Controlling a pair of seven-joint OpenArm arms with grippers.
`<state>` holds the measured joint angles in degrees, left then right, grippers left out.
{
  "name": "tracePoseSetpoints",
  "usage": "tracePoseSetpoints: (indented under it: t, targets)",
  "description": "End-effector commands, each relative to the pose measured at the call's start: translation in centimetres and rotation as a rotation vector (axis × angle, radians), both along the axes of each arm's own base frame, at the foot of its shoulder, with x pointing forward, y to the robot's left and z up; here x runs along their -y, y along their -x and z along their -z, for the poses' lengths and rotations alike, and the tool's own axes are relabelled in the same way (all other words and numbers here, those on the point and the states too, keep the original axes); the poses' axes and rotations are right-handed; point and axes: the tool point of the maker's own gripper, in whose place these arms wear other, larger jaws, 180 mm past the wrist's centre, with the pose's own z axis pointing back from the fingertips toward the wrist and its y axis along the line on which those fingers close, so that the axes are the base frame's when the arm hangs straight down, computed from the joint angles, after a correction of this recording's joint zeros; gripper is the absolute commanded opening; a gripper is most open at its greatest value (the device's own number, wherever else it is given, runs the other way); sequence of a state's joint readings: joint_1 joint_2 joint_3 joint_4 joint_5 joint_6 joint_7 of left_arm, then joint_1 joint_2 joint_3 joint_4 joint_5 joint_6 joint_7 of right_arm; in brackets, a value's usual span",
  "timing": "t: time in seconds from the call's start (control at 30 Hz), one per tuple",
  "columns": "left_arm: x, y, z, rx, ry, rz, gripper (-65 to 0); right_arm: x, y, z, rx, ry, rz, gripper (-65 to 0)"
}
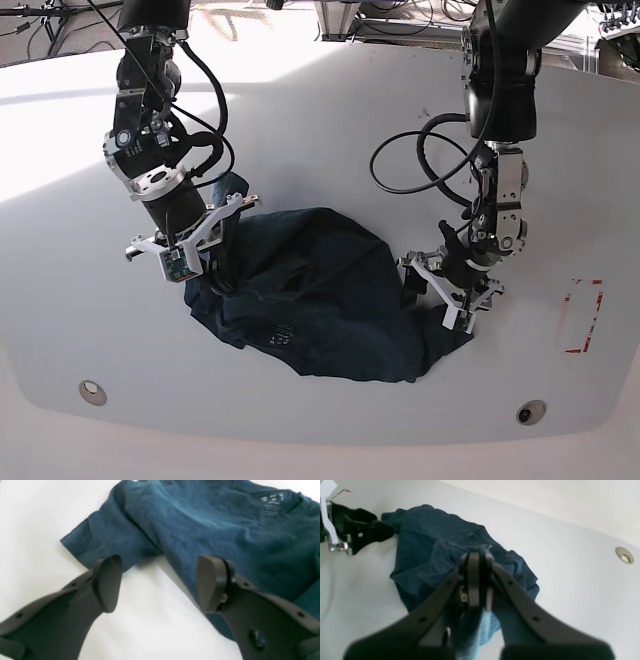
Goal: Fold the T-shirt properly
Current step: 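Move the left gripper along the shirt and grasp the fabric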
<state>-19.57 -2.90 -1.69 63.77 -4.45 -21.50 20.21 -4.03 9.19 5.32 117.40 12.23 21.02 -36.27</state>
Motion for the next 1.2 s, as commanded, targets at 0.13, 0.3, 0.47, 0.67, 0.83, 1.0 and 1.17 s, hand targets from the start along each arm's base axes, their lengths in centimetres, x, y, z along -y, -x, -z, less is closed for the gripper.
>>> tracePoseSetpoints:
  t: [0.13, 0.3, 0.47, 0.67, 0.83, 1.0, 1.17]
  targets:
    - [0.5, -0.9, -1.2, 0.027, 0.036, 0.009, -23.8, -0.1, -0.3, -1.8, 0.065, -0.013, -0.004, -64.8]
    - [0.3, -1.0, -0.9, 0.022, 0.027, 0.007, -22.8, 0.0, -0.3, -1.9, 0.065, -0.017, -0.002, -64.9]
    - [0.3, -1.1, -0.4, 0.007, 0.029, 0.006, -22.4, 0.0, -0.3, -1.8, 0.065, -0.016, -0.001, -64.9]
    - [0.5, -1.8, 0.7, -0.025, 0.054, -0.004, -23.9, 0.1, -0.2, -1.4, 0.053, -0.015, 0.000, -65.0]
    - [0.9, -2.0, 1.1, -0.033, 0.063, 0.000, -24.2, 0.1, -0.3, -1.3, 0.050, -0.016, 0.001, -65.0]
    - [1.5, -1.7, 1.6, -0.042, 0.062, 0.019, -24.0, 0.1, -0.2, -1.2, 0.042, -0.013, 0.000, -64.9]
    - [1.8, -1.6, 2.1, -0.054, 0.058, 0.031, -24.3, 0.1, -0.2, -1.1, 0.040, -0.012, 0.000, -64.9]
